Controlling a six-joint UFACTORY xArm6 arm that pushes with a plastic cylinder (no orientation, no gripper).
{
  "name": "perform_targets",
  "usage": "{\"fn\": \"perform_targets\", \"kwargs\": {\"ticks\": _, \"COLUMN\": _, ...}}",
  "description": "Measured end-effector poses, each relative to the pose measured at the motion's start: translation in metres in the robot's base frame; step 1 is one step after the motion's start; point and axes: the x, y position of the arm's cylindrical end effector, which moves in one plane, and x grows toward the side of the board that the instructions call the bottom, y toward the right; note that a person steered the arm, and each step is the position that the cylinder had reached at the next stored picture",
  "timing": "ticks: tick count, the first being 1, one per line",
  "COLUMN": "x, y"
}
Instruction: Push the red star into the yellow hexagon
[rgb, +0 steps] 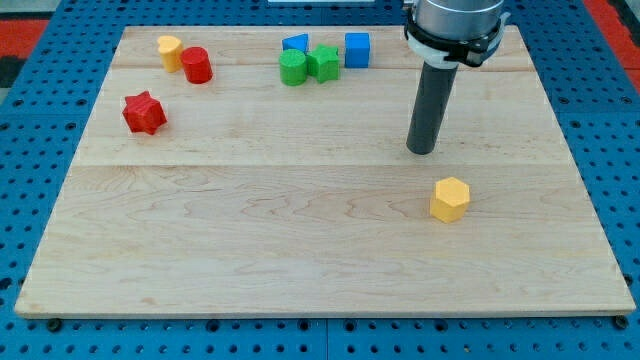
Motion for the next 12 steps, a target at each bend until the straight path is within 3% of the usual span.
{"fn": "perform_targets", "kwargs": {"ticks": 2, "x": -0.010, "y": -0.087}}
{"fn": "perform_targets", "kwargs": {"ticks": 4, "x": -0.074, "y": -0.193}}
{"fn": "perform_targets", "kwargs": {"ticks": 6, "x": -0.090, "y": -0.282}}
{"fn": "perform_targets", "kwargs": {"ticks": 8, "x": -0.093, "y": -0.409}}
{"fn": "perform_targets", "kwargs": {"ticks": 10, "x": -0.066, "y": -0.394}}
{"fn": "perform_targets", "kwargs": {"ticks": 12, "x": -0.049, "y": -0.326}}
